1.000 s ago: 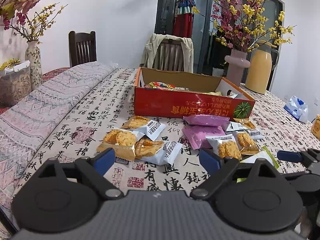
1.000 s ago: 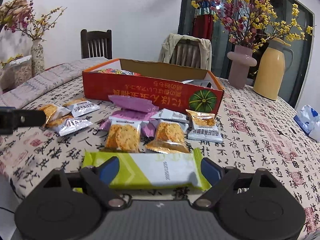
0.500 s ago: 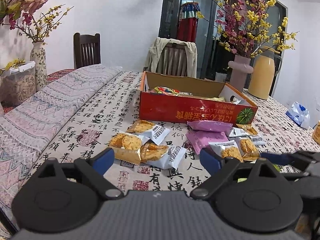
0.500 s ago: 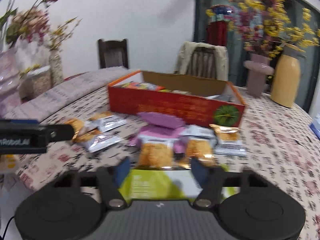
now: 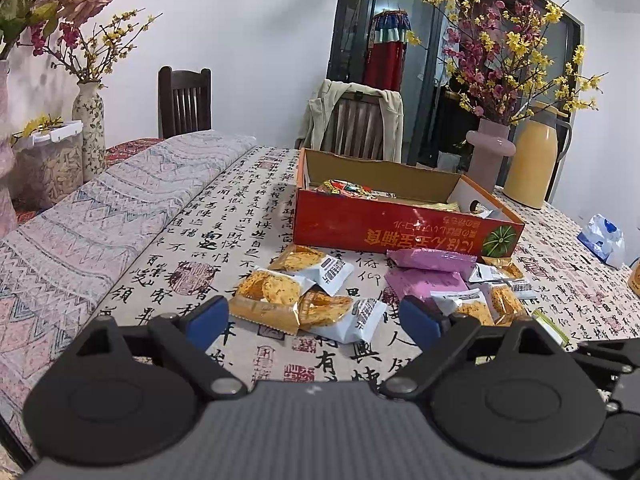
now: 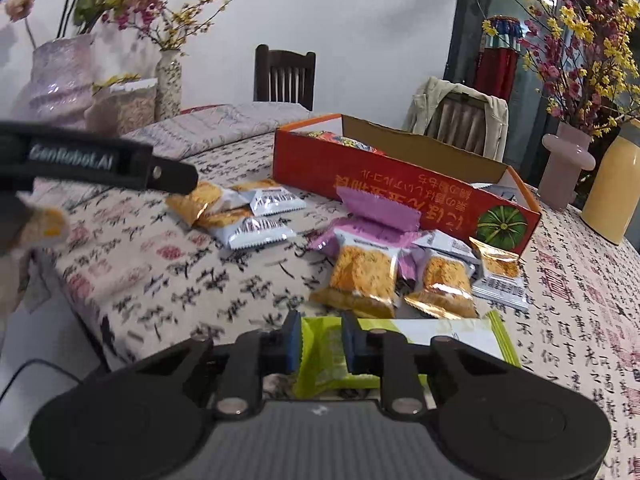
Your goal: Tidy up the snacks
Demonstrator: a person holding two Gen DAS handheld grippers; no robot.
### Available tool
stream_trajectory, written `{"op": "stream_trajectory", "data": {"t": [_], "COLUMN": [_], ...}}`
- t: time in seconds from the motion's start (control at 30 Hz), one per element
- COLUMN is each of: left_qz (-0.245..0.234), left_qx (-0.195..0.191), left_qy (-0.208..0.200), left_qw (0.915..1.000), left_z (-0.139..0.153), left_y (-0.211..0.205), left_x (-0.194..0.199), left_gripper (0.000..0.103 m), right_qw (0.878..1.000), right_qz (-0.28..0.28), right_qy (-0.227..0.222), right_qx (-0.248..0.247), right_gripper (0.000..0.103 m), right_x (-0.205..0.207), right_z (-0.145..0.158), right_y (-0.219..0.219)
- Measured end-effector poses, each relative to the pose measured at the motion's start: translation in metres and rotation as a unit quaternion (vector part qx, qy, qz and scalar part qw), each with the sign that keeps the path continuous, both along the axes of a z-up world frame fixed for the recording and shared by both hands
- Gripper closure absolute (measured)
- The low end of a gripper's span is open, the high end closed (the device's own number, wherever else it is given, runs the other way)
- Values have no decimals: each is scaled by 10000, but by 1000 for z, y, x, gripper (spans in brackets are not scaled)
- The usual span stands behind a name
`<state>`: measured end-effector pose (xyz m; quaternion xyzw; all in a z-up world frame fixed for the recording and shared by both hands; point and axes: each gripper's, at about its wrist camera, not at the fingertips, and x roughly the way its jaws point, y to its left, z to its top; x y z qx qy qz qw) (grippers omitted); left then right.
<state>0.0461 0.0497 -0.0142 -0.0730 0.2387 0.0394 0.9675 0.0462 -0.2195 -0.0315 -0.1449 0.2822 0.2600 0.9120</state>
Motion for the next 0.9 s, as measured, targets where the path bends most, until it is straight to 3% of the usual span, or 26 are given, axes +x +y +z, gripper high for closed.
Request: {"op": "stream_trajectory", "data": {"t": [0.17,0.27,0.3,0.37,0.4,0.57,0.9], "left_qz": [-20,-25,-27,-35,-36,3,19], "left_qx": [3,-1,1,3,5,-40,-85], "left_qy": [-7,-12,-20,-32,-38,-40,-29], "left_qw": [10000,10000,10000,10000,10000,10000,10000], "left_z": [0,1,1,2,3,2,2], "left_y": [-1,-2,-2,-3,-3,1,3], "left_x": [0,0,0,-1,-1,-2,-2], "left_gripper": [9,9,9,9,9,8,8], "right_qw": [9999,9997,9992,9972,9953,9845,9754], "right_qz": [13,-160,-262,-575,-825,-1531,-1732], "right_qy": [50,53,8,-91,-103,399,1107], "right_qx": [-111,192,297,468,498,758,801], "right_gripper": [82,78,73,40,35,34,31], "right_x": [-7,-8,-7,-5,-2,18,53], "right_z": [4,12,17,24,25,22,6], "right_y": [-24,-39,-43,-50,-54,-72,-57]}}
